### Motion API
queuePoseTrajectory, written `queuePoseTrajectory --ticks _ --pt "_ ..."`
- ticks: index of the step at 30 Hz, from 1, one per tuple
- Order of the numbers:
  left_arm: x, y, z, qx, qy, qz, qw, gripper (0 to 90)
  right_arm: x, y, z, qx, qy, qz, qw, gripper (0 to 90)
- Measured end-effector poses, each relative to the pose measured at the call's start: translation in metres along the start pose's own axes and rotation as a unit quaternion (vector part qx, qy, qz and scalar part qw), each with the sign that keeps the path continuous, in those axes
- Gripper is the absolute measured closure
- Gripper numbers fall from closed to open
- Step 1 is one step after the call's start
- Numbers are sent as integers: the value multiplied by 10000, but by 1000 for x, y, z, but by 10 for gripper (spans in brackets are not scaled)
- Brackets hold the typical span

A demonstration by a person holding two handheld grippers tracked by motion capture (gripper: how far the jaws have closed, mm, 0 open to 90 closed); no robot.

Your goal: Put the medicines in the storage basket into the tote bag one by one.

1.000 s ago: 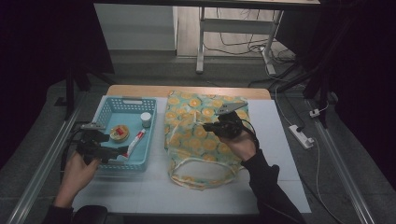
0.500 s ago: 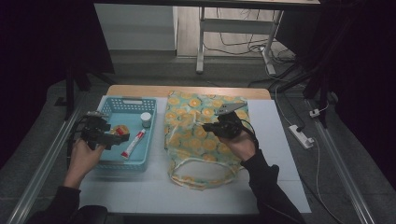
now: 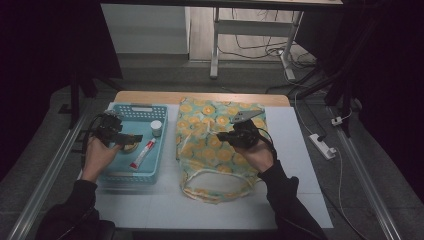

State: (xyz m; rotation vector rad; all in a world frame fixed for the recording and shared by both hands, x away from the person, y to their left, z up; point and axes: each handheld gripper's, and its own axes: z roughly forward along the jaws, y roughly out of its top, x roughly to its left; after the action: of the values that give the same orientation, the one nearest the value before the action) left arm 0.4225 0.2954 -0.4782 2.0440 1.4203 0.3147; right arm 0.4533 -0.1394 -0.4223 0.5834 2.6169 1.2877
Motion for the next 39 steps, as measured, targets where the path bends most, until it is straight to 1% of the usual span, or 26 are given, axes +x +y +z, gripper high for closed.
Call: queuePoseTrajectory --ticks 3,4,8,10,14,15,17,22,25,28,30,33,37,39 --pt "7 2 10 164 61 1 9998 0 0 0 0 -5 3 -3 10000 900" --pt "9 2 13 201 48 1 9998 0 0 0 0 -3 5 -3 10000 900" --pt "17 2 23 271 4 -57 9996 0 0 0 1 12 0 2 10000 900" --pt "19 3 28 312 18 -83 9995 0 0 0 1 31 4 3 10000 900" --pt "22 5 37 440 85 -45 9990 0 0 0 1 27 1 -5 10000 900" --pt "21 6 39 480 128 -3 9988 0 0 0 1 35 5 -9 10000 900" --pt "21 7 43 630 183 67 9978 0 0 0 1 34 6 -9 10000 900" --pt "20 8 49 916 319 155 9952 0 0 0 1 31 5 -15 10000 900" --pt "19 7 50 1071 340 137 9936 0 1 0 1 33 4 -28 10000 900" --pt "16 7 52 1257 401 133 9912 0 1 0 1 32 0 -32 10000 900" --pt "15 6 53 1342 406 64 9901 5 1 0 1 43 7 -37 10000 900" --pt "14 5 53 1467 444 54 9882 15 1 -1 2 55 5 -35 10000 900" --pt "11 4 53 1626 551 15 9852 50 1 0 2 51 4 -46 10000 899" --pt "10 3 52 1683 585 3 9840 81 1 0 1 40 3 -41 10000 900"
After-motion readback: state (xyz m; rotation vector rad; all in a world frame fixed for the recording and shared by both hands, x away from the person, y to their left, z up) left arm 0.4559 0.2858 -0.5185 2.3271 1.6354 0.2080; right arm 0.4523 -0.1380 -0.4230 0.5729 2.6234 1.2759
